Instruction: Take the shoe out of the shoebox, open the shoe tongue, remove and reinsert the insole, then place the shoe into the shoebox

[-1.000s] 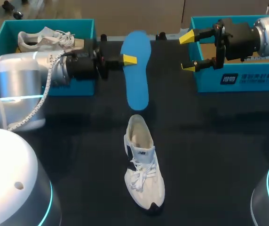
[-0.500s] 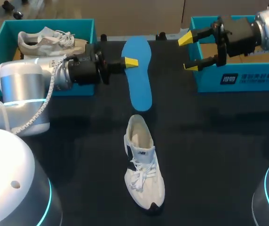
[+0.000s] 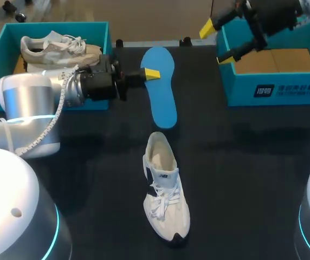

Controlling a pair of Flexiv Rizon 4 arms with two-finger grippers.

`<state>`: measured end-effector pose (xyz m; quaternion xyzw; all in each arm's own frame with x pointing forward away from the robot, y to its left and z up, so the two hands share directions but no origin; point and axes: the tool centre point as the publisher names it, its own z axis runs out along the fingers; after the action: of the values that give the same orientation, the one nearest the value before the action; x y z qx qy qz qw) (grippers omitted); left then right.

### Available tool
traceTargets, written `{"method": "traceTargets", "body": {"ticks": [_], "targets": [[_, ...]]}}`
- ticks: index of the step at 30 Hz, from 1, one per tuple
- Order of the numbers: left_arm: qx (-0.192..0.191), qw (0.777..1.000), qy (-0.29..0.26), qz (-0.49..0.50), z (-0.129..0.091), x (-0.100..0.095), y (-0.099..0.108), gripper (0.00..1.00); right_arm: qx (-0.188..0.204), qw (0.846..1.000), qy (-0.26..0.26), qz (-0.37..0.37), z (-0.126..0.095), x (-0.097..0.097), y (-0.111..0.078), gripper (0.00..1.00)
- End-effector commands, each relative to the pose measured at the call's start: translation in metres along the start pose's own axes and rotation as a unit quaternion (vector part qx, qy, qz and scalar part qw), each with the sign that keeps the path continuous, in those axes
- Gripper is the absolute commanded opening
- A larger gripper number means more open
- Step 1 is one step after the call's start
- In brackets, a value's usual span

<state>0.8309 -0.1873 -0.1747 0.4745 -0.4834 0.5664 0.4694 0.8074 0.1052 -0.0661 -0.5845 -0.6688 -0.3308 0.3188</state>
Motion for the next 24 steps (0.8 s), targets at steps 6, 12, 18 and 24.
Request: {"method": "traceTargets", "body": {"ticks": [6, 12, 18, 24], "targets": [[0.002, 1.000, 0.000, 0.000, 0.001, 0.000, 0.001, 0.00, -0.009, 0.974, -0.225, -0.008, 0.007, 0.045, -0.002, 1.00], [0.002, 1.000, 0.000, 0.000, 0.001, 0.000, 0.001, 0.00, -0.002, 0.954, -0.299, -0.010, 0.019, 0.059, -0.001, 1.00], [0.002, 1.000, 0.000, 0.000, 0.001, 0.000, 0.001, 0.00, 0.004, 0.938, -0.344, -0.026, 0.032, 0.074, -0.002, 1.00], [0.002, 1.000, 0.000, 0.000, 0.001, 0.000, 0.001, 0.00, 0.012, 0.923, -0.381, -0.043, 0.049, 0.088, -0.002, 1.00]]}}
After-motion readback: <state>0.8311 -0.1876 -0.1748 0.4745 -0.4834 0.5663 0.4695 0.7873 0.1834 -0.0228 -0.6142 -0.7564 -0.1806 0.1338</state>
